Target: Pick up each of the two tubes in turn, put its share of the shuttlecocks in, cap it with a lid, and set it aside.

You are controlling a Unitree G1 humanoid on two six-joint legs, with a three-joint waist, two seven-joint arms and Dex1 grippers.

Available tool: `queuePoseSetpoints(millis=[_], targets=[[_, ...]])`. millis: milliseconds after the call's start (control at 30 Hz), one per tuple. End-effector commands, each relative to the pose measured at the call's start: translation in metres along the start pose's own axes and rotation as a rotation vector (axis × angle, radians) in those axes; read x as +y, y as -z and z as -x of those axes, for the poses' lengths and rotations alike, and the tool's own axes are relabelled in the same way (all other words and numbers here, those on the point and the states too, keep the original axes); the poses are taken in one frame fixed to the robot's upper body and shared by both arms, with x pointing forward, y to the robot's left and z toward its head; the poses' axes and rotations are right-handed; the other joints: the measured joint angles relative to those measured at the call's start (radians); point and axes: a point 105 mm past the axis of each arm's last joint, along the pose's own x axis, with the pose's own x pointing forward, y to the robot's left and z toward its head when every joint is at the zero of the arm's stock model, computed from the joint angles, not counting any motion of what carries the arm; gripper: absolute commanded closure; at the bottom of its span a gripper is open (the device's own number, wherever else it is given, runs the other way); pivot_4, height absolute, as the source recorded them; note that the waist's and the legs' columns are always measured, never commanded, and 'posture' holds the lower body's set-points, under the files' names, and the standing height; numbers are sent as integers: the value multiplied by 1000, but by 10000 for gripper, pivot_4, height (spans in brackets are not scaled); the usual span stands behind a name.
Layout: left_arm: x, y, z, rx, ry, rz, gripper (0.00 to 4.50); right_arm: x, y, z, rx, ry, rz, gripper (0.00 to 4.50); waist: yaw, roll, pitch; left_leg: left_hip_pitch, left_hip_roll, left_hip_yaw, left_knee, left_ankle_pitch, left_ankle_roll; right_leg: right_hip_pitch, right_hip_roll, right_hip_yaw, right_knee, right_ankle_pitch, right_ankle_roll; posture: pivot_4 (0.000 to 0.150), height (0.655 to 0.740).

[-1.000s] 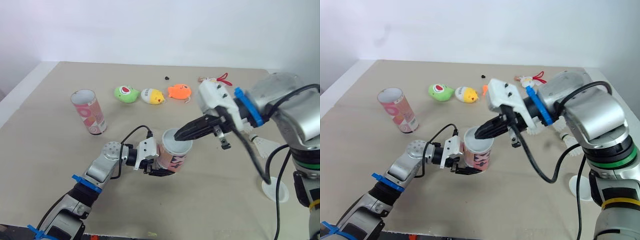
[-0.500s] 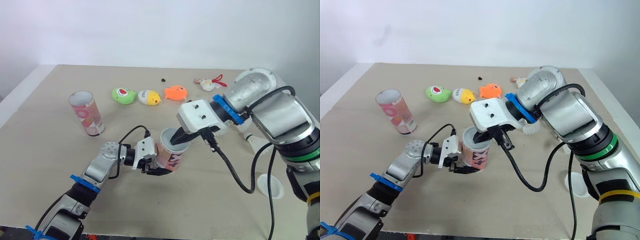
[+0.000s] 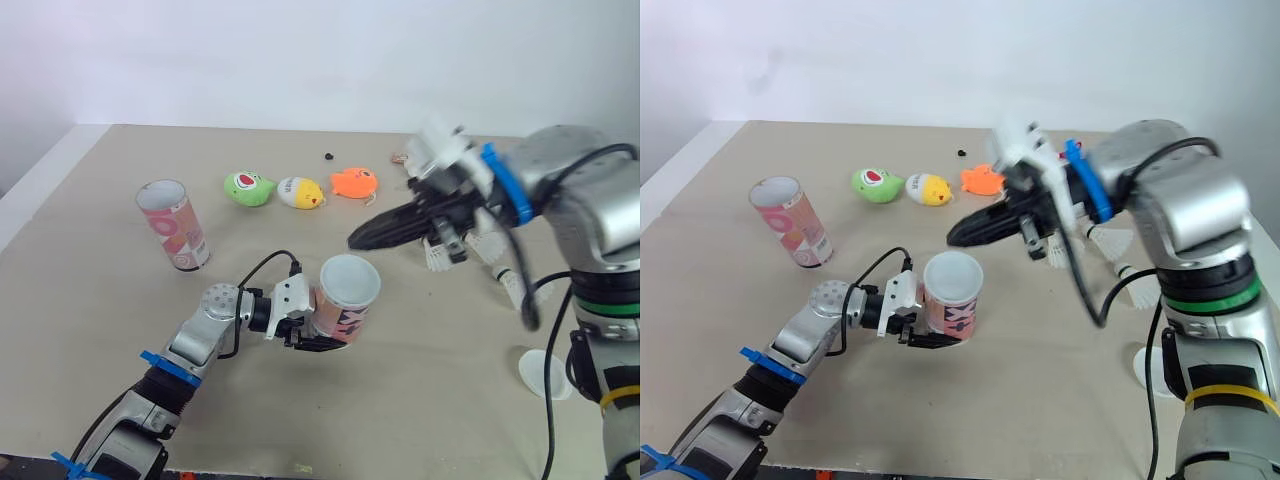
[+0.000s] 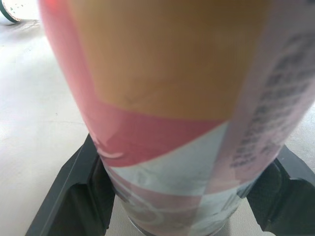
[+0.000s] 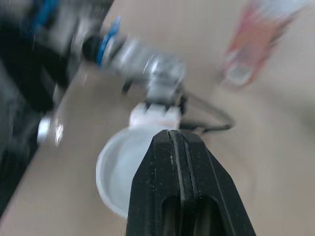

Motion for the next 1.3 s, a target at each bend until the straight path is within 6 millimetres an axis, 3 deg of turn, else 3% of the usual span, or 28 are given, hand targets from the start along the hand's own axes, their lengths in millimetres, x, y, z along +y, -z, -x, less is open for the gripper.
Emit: queuePoseSetpoints(millis=[33,167,367,500,600,633,700,800,933,1100,1300], targets=[[-3,-5,-1,-77,3,51,15572,-4,-8,22,-45,173,1,44792,0,0,0,0,0,0,0,0,0,0,-1,0,0,0,0,1500,7400],[-6,-9,0,-103,36,66,15572,11,14,42,-28,281,-70,44792,3,0,1,-5,-1,-2,0,0,0,-2,-1,-3,-1,-1,2,1500,7400],[-11,-2,7,-59,91,42,15572,33,57,44,88,355,-154,44792,-3,1,2,-7,-3,-3,-2,-2,2,-3,2,1,-2,-4,6,1500,7400],[-17,4,11,-20,143,10,188,50,90,41,171,376,-221,45000,-2,1,3,-7,-3,-4,-2,-2,2,-2,5,2,-2,-5,6,1500,7400],[-21,5,13,-14,168,-3,188,56,106,39,205,397,-232,45000,-3,0,4,-6,-3,-3,-2,-2,2,-2,5,3,-2,-4,6,1500,7400],[-20,3,14,-21,163,-8,0,57,111,38,213,404,-237,39961,-3,1,4,-6,-2,-3,-1,-2,2,-2,5,3,-2,-4,6,1500,7400],[-19,2,15,-30,150,-17,0,61,119,37,232,396,-242,35121,-3,1,4,-6,-2,-2,-1,-2,2,-2,5,4,-2,-4,6,1500,7400],[-9,-5,20,-59,81,-49,0,72,124,31,222,354,-264,20319,-2,0,5,-6,-2,-3,0,-2,2,-1,6,4,-2,-4,7,1500,7400],[-19,-6,36,-39,127,-14,0,84,135,27,242,315,-293,520,-3,-1,5,-6,-1,-3,1,-2,2,-1,7,4,-2,-4,7,1500,7400],[-30,-9,62,3,141,21,0,94,144,21,234,259,-322,177,-3,-1,5,-5,1,-3,0,-2,2,-1,8,3,-2,-5,8,1500,7400],[-26,-18,105,53,46,20,0,86,157,1,192,244,-315,177,-4,-3,7,-4,2,-2,1,-1,0,-1,8,3,-2,-6,10,1500,7400]])
